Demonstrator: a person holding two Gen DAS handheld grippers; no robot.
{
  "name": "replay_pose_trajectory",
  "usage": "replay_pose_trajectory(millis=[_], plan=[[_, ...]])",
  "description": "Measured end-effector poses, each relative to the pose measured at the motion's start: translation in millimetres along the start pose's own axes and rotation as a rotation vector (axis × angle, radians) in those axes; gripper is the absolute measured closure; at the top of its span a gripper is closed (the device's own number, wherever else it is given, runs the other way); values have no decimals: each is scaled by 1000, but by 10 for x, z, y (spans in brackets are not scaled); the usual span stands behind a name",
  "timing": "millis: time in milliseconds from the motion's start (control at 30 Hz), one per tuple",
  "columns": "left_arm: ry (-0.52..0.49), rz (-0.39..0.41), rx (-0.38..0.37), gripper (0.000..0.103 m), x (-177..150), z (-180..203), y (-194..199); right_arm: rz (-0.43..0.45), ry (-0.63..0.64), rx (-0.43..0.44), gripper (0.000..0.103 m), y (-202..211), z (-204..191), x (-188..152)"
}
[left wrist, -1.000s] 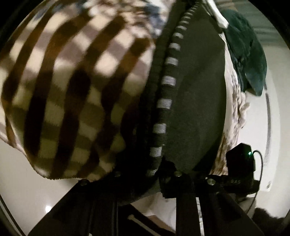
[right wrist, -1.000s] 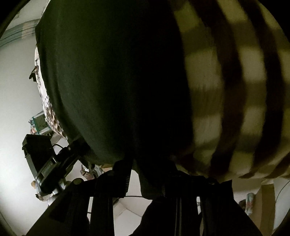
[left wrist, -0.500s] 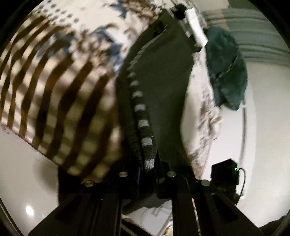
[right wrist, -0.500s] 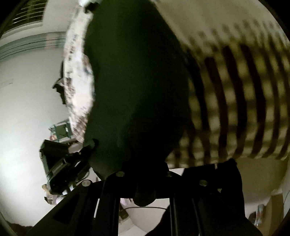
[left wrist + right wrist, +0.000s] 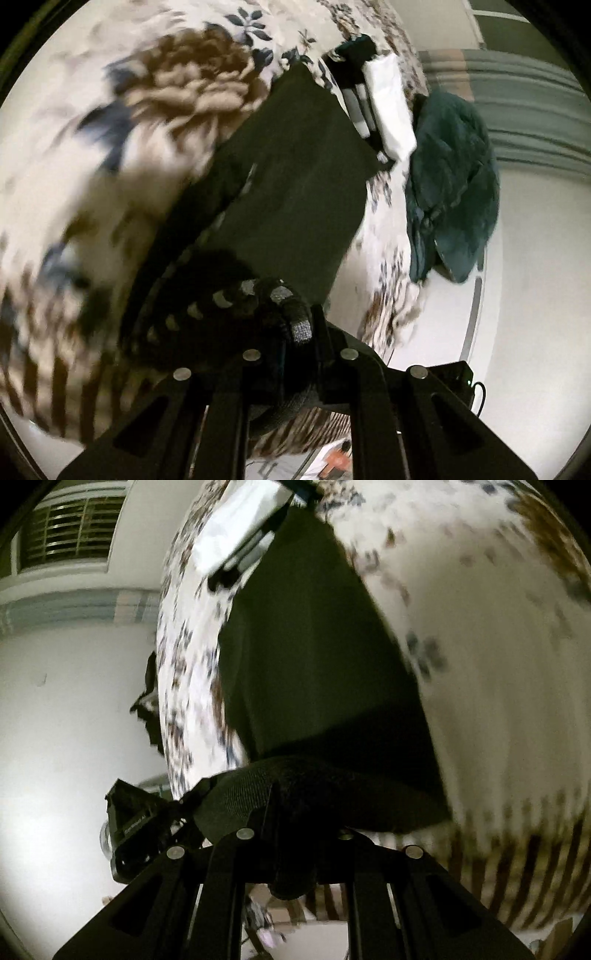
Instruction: Fold small clothes
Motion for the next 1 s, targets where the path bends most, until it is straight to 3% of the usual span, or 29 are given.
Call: replay_pose_trajectory(millis=[300, 467, 600, 633, 700, 767, 833, 900, 1000], plan=[[17, -1, -29, 94, 1300, 475, -142, 71, -37, -36, 91, 58, -327, 1540], [56, -20, -21, 94, 1997, 524, -358, 96, -75, -73, 91, 16, -410, 2337], [127, -57, -41, 90, 2389, 441, -529, 83, -155, -15, 87, -58, -366, 2863], [150, -62, -79, 88, 2458, 417, -558, 83, -183, 10, 86, -57, -347, 2985], [164, -58, -146, 69, 2539, 423, -548, 84, -218, 66, 80, -63, -316, 3120], [166, -36, -214, 51, 2614, 453, -518, 106, -221, 117, 62, -36, -309, 3215], [180, -20, -271, 48, 2680, 456, -489, 138, -207, 146, 54, 20, -312, 3253], [167, -16, -261, 48, 2733, 456, -453, 146, -203, 142, 49, 61, -291, 3253], [58, 5, -161, 48, 2705, 519, -308, 152, -168, 73, 41, 174, -265, 3213]])
Point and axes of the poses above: each gripper's, at about its wrist camera, not at the fingertips, and y roughly against the way its jaws point, z to its right, x to its top, the point moved 8 cm from there along -y, roughly the way its jaws point, and after that the axes turned 15 degrees about -z, right-handed, at the moved point
